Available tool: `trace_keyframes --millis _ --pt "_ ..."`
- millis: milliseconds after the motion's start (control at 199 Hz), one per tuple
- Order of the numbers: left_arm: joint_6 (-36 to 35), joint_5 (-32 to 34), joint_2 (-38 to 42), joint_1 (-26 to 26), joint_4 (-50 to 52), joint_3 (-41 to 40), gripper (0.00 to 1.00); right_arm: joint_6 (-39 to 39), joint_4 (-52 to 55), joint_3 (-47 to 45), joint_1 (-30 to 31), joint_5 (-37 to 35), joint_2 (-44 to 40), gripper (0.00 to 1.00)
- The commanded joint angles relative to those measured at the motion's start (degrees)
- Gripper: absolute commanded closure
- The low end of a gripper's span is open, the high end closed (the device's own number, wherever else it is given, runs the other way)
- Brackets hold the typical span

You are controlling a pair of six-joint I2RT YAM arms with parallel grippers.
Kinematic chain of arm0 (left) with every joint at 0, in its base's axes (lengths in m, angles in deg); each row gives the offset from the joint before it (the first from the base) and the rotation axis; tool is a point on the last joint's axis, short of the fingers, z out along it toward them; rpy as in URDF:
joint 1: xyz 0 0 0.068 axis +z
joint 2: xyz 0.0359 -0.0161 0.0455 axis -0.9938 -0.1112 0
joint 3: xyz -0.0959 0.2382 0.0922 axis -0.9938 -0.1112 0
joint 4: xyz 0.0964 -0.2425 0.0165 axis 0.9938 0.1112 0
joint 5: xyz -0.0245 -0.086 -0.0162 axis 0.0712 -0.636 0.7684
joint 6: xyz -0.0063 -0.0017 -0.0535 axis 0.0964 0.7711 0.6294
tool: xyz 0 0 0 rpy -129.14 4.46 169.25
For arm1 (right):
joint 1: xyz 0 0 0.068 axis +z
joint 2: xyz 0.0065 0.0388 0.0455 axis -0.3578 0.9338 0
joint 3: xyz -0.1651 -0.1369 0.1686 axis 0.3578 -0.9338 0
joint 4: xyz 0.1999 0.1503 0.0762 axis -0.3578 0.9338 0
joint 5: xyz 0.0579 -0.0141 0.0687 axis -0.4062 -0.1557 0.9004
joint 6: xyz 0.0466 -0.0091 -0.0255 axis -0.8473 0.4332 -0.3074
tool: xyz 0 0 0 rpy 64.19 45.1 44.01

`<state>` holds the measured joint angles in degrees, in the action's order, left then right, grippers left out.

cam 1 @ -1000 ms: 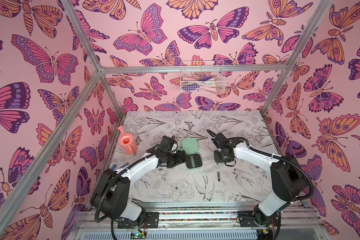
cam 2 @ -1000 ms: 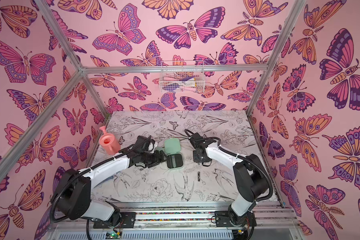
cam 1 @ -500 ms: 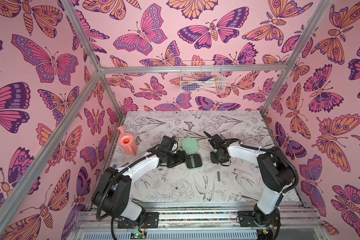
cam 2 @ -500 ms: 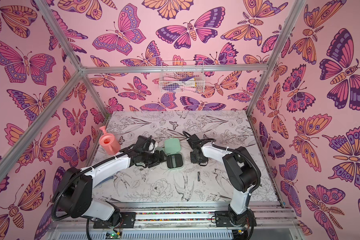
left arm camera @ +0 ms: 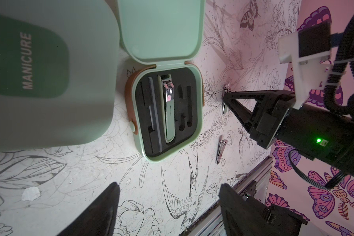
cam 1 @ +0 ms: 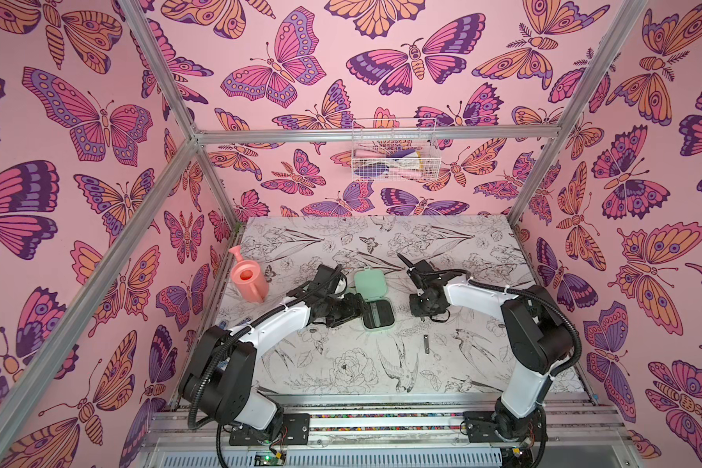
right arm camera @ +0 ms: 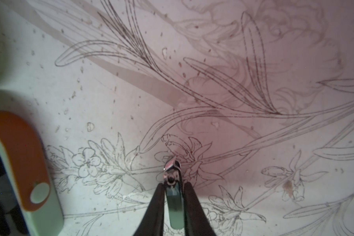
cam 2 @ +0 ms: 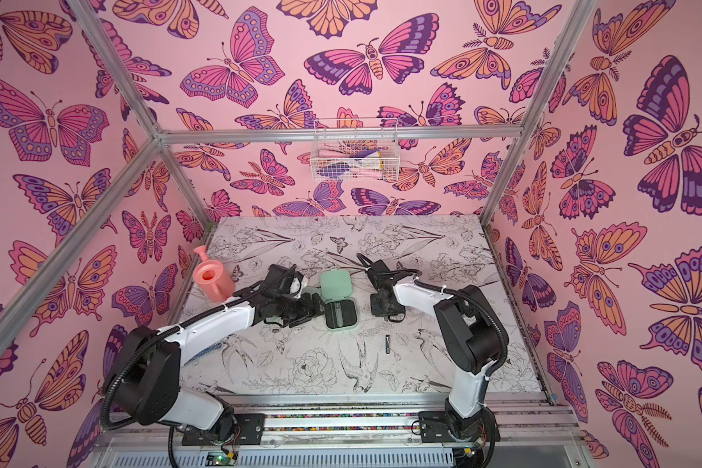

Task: Organize nail clipper sets
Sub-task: Pick up the nail clipper from the center of the board.

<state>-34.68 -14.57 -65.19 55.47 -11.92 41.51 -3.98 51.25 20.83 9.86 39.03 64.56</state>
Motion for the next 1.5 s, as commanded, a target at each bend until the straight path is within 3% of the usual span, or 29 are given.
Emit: trace_keyframes --millis 0,884,1497 --pt "-0.8 0.15 -0.68 -0.16 0.25 1.06 0.21 -0.45 -0.2 0.97 -0.27 0.57 0.66 0.82" --pt "-0.8 -0.1 -0.23 -0.16 0.32 1.01 0.22 -0.52 0.31 1.01 -0.25 0.14 0.8 0.78" --pt "-0.79 -0.28 -0.48 -0.17 0.26 1.41 0.22 -0.56 0.04 0.83 -0.27 0.83 1.15 0.85"
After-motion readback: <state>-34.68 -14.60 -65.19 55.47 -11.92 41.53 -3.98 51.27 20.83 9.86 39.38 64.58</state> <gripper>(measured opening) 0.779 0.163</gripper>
